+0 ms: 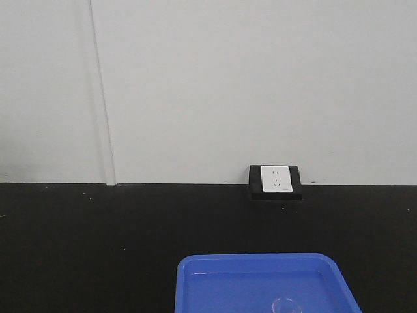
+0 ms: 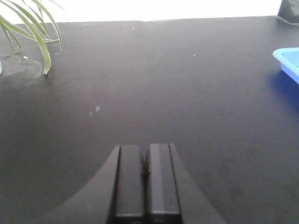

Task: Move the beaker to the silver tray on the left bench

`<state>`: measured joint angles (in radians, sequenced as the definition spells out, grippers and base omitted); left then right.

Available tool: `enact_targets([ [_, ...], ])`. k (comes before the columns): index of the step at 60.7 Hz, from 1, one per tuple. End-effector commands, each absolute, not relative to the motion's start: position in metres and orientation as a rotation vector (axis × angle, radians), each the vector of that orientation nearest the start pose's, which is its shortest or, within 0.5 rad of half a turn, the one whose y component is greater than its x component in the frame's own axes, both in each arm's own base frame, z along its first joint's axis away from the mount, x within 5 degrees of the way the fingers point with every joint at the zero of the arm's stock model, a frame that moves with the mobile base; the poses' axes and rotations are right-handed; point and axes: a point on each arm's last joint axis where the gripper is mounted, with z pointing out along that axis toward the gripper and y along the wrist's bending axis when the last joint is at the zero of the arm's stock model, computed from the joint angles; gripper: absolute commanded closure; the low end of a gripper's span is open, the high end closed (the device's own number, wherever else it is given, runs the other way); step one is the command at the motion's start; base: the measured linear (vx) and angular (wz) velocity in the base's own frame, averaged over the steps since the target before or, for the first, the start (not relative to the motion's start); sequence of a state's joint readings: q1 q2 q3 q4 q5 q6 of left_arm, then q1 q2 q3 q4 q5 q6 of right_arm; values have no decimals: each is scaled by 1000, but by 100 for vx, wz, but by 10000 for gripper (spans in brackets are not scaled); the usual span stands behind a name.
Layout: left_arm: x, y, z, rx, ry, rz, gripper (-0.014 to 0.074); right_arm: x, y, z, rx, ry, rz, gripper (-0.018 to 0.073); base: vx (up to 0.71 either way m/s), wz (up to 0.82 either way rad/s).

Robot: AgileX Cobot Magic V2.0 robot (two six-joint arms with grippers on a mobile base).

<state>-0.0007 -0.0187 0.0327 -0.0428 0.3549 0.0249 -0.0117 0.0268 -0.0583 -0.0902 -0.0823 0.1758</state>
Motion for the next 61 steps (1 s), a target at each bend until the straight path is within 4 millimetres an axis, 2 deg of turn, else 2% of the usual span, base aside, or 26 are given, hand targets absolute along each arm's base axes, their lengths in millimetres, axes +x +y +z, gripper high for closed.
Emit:
enact_targets([
  [1, 54, -2, 171, -8, 1790, -33, 595, 56, 0, 281, 68, 1318, 71, 571, 0, 0],
  [10, 54, -2, 171, -8, 1790, -33, 595, 76, -1, 316, 80, 1416, 63, 571, 0, 0],
  [16, 54, -2, 171, -8, 1790, -33, 595, 94, -2, 322, 83, 1477, 62, 571, 0, 0],
  [30, 54, -2, 171, -8, 1790, -33, 595, 127, -2, 307, 90, 1626, 60, 568, 0, 0],
  [44, 54, -2, 171, -8, 1790, -33, 595, 148, -2, 296, 90, 1684, 63, 548, 0, 0],
  [55, 54, -2, 171, -8, 1790, -33, 595, 162, -2, 289, 89, 1712, 67, 468, 0, 0],
  [61, 54, -2, 171, -8, 1790, -33, 595, 168, -2, 282, 95, 1750, 69, 385, 0, 0],
])
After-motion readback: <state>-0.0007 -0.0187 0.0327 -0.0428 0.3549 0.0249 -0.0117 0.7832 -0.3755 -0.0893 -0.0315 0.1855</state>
